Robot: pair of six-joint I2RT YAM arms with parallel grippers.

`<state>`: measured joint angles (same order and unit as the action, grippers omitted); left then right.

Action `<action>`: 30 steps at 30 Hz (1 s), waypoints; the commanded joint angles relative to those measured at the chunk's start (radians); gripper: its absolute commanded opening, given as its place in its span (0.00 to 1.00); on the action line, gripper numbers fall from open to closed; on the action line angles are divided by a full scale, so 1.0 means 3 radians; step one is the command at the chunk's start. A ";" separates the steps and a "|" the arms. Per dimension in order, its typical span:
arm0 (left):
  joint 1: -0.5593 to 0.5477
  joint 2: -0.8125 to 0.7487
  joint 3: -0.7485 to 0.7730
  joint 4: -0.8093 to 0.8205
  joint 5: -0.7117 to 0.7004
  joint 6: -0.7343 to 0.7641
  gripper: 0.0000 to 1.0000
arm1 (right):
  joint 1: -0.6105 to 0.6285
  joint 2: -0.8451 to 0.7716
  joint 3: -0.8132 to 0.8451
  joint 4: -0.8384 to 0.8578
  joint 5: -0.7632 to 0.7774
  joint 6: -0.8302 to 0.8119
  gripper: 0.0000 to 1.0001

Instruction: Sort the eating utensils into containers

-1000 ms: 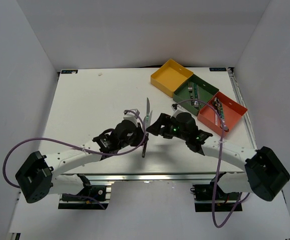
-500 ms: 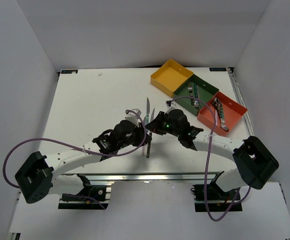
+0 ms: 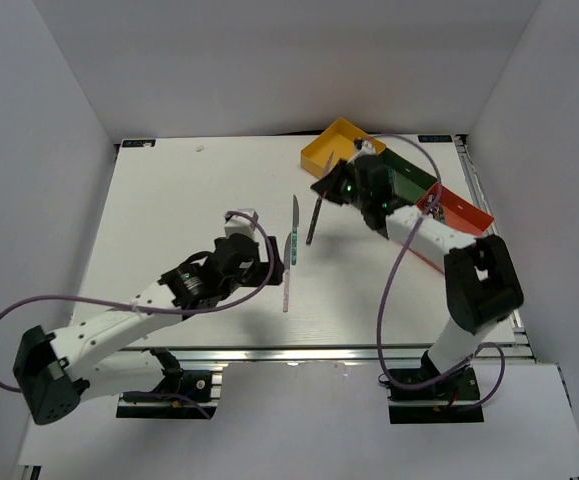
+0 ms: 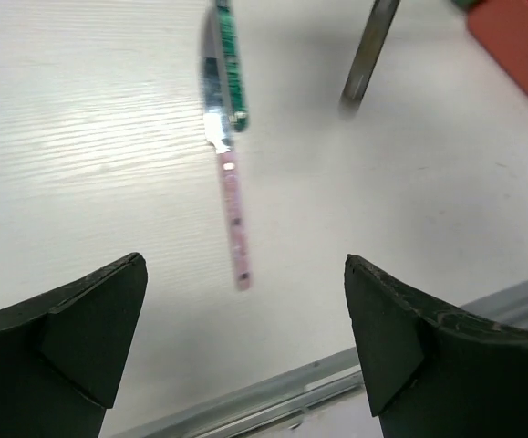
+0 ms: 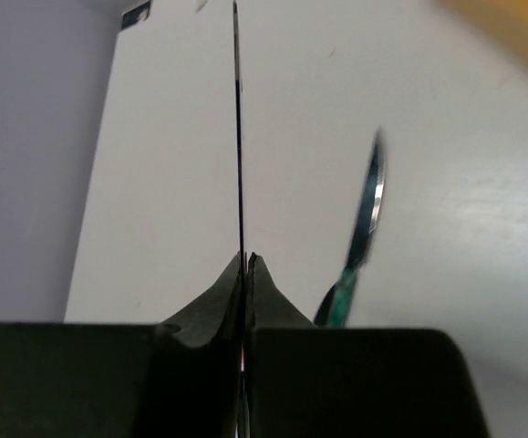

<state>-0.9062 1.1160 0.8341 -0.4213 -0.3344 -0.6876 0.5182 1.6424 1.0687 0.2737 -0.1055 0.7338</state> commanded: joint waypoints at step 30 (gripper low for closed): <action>-0.0017 -0.0284 -0.0551 -0.0017 -0.0076 -0.0009 0.98 | -0.1088 0.2681 0.4000 -0.0615 -0.0109 -0.1597 0.89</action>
<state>-0.9073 1.0313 0.6102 -0.4381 -0.3119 -0.6670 0.1867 2.4905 2.2219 0.0956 -0.1413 0.2871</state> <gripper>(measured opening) 0.981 0.862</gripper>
